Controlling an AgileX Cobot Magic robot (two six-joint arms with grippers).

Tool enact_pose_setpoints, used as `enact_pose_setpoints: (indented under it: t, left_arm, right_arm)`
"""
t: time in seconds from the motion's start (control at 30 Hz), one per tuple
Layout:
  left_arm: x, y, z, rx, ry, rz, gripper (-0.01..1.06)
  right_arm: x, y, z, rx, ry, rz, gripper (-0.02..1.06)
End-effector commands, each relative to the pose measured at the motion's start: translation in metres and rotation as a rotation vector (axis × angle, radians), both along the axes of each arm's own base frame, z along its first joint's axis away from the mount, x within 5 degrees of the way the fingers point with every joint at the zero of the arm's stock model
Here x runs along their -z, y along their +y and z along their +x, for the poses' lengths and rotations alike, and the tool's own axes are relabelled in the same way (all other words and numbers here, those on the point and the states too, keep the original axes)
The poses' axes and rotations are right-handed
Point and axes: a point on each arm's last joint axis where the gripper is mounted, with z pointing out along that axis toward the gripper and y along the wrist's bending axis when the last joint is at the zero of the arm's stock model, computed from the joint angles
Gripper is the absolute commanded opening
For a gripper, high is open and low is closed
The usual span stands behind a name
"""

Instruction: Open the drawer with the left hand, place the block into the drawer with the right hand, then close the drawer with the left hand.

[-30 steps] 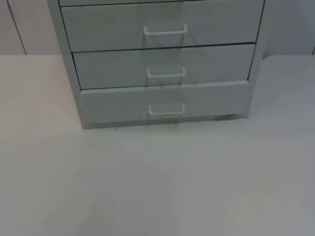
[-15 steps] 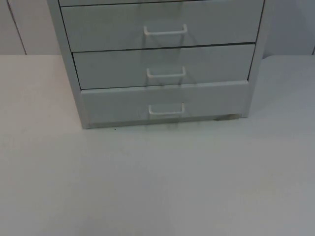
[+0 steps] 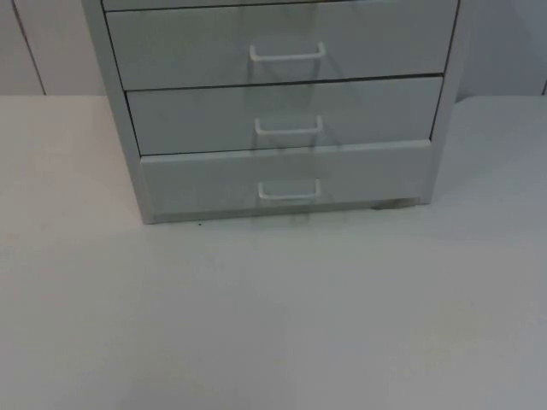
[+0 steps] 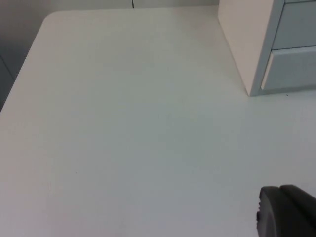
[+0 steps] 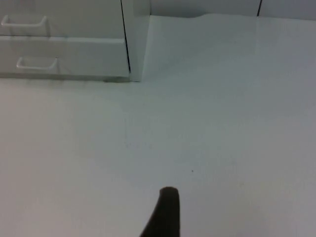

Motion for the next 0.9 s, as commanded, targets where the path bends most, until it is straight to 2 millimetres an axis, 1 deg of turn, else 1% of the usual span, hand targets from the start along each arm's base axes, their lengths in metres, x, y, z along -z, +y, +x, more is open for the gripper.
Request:
enact_pose_setpoints:
  t: [0.0,0.17,0.2,0.23,0.27,0.3,0.33,0.37,0.4,0.47,0.5,0.63,0.7,0.87]
  left_arm:
    - [0.0001,-0.0013,0.0006,0.009,-0.013,-0.011,0.0]
    - [0.0001,-0.0013,0.0006,0.009,-0.013,-0.011,0.01]
    - [0.0001,-0.0013,0.0006,0.009,-0.013,-0.011,0.06]
    - [0.0001,-0.0013,0.0006,0.009,-0.013,-0.011,0.13]
    - [0.0001,-0.0013,0.0006,0.009,-0.013,-0.011,0.27]
    - [0.0001,-0.0013,0.0006,0.008,-0.013,-0.012,0.34]
    - [0.0001,-0.0013,0.0006,0.007,-0.013,-0.014,0.49]
    - [0.0001,-0.0013,0.0006,0.007,-0.013,-0.014,0.49]
    - [0.0001,-0.0013,0.0006,0.007,-0.013,-0.014,0.63]
    - [0.0001,-0.0011,0.0006,0.005,-0.013,-0.014,0.96]
    - [0.0001,-0.0011,0.0006,0.005,-0.013,-0.014,1.05]
    - [0.0001,-0.0011,0.0006,0.005,-0.013,-0.014,1.05]
    - [0.0001,-0.0011,0.0006,0.005,-0.013,-0.014,1.05]
    - [0.0001,-0.0013,0.0006,0.009,-0.013,-0.011,1.05]
  right_arm:
    - [0.0008,-0.0002,0.0007,0.002,-0.011,0.001,0.74]
    - [0.0008,-0.0002,0.0007,0.002,-0.011,0.001,0.74]
    - [0.0008,-0.0002,0.0007,0.002,-0.011,0.001,0.74]
    - [0.0008,-0.0002,0.0007,0.002,-0.011,0.001,0.74]
    - [0.0008,-0.0002,0.0007,0.002,-0.011,0.001,0.75]
    - [0.0008,-0.0002,0.0007,0.002,-0.011,0.001,0.76]
    - [0.0008,-0.0002,0.0007,0.002,-0.011,0.001,0.81]
    - [0.0008,-0.0002,0.0007,0.002,-0.011,0.001,0.81]
    - [0.0008,-0.0002,0.0007,0.002,-0.011,0.001,0.87]
    - [0.0008,-0.0002,0.0007,0.002,-0.011,0.001,1.01]
    - [0.0008,-0.0004,0.0007,0.003,-0.011,-0.001,1.05]
    - [0.0009,-0.0012,0.0008,0.016,-0.01,0.005,1.05]
    - [0.0009,-0.0043,0.0011,0.063,-0.008,0.02,1.05]
    - [0.0009,-0.0053,0.0012,0.079,-0.007,0.026,1.05]
